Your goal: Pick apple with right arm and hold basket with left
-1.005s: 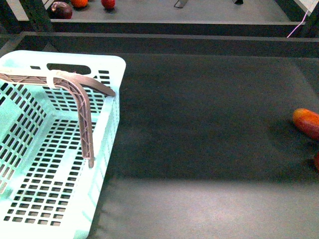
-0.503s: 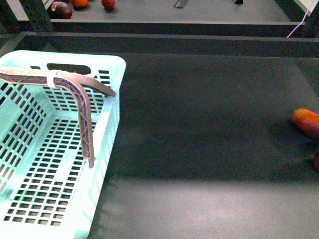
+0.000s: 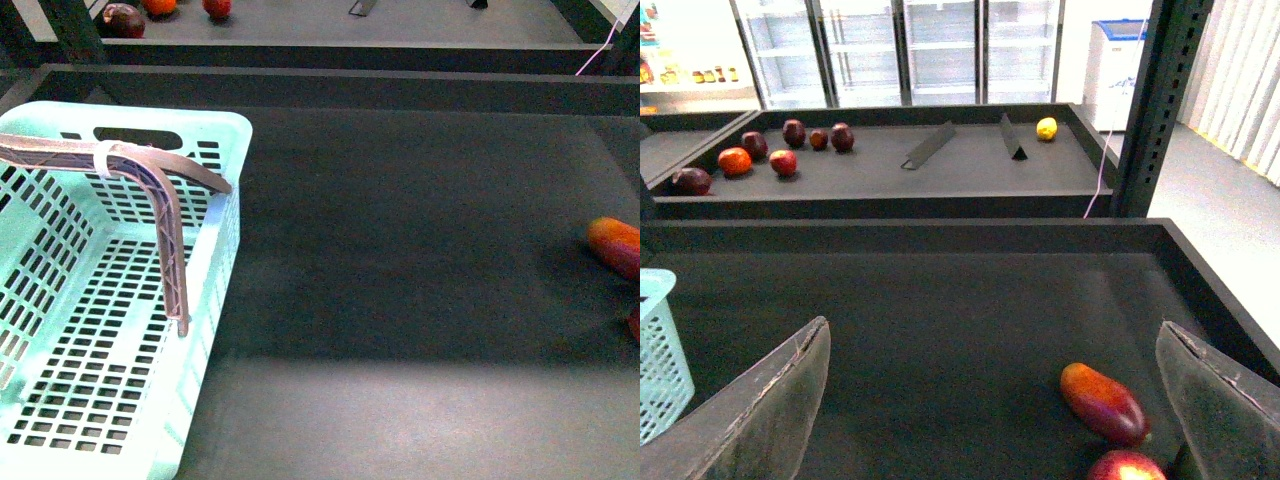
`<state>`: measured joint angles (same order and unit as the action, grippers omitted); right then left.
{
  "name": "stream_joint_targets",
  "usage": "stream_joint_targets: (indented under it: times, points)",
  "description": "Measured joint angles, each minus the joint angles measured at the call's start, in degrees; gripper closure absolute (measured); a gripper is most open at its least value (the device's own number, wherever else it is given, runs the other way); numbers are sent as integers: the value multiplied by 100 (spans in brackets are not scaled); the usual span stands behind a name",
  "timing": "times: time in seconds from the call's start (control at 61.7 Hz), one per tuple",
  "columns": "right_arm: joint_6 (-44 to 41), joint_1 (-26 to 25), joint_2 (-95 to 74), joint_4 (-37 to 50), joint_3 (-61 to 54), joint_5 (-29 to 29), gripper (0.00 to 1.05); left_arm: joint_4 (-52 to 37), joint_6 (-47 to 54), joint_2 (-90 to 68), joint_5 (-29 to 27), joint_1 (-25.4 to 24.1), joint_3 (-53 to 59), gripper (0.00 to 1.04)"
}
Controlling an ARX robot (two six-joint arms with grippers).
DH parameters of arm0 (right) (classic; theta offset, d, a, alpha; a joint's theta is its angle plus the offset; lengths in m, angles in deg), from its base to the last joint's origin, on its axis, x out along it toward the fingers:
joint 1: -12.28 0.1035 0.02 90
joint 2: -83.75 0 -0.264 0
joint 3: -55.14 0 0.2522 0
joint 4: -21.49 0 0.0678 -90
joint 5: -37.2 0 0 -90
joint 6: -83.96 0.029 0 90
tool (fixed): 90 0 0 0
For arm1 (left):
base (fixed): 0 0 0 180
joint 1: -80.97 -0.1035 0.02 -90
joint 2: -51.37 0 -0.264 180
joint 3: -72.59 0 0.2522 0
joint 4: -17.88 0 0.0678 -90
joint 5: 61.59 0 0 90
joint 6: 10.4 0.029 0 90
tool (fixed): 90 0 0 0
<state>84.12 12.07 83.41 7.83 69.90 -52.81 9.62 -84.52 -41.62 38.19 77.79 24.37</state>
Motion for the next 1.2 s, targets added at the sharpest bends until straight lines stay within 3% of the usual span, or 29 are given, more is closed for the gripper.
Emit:
stream_joint_targets:
  times: [0.373,0.746,1.2]
  points:
    - [0,0,0,0,0,0,9,-33,-238,-59,-42,22,-90,97]
    - [-2,0,0,0,0,0,9,623,494,809,111,522,-61,98]
    - [0,0,0,0,0,0,9,1169,1102,1541,188,2736,-785,98]
